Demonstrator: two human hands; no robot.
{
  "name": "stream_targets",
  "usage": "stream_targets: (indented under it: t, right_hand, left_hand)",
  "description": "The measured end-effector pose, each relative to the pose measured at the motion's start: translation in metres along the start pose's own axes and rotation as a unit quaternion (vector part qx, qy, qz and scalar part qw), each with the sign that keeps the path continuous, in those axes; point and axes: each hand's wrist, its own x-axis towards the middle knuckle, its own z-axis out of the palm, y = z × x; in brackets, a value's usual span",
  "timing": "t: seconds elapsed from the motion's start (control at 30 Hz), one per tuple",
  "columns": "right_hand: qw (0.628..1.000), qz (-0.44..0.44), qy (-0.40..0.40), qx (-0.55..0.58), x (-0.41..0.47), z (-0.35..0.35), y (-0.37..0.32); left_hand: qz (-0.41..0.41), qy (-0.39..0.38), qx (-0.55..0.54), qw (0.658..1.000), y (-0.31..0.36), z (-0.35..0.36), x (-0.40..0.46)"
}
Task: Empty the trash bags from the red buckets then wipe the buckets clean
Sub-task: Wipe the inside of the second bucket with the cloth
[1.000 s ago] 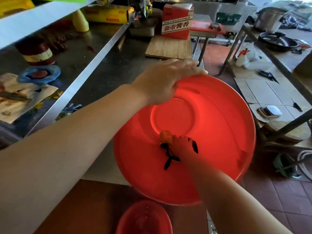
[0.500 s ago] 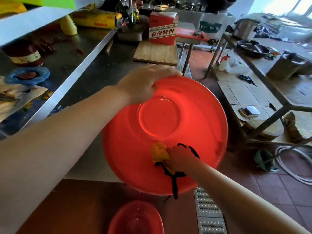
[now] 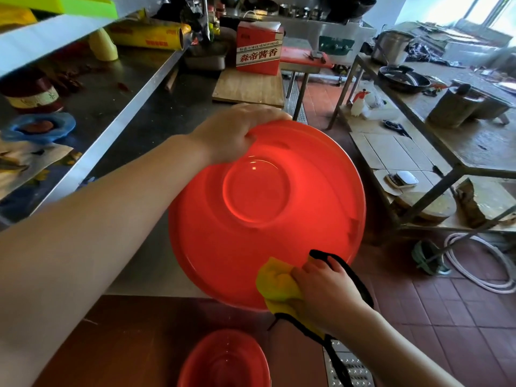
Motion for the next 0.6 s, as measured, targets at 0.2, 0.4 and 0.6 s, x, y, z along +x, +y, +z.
stream_targets:
  t: [0.2, 0.4, 0.6]
  right_hand:
    - [0.996, 0.059, -0.058, -0.019, 0.037, 0.004, 0.008]
    - [0.993, 0.088, -0.064, -0.041, 0.096, 0.027, 0.022]
    - [0.994, 0.096, -0.05, -0.009, 0.142, 0.052, 0.028]
  left_hand:
    - [-0.024, -0.021, -0.034, 0.999, -0.003, 0.001, 0.011]
    - [-0.009, -0.034, -0.021, 0.999, 0.009, 0.008, 0.025]
    - [0.024, -0.036, -0.003, 0.999, 0.024, 0.012, 0.037]
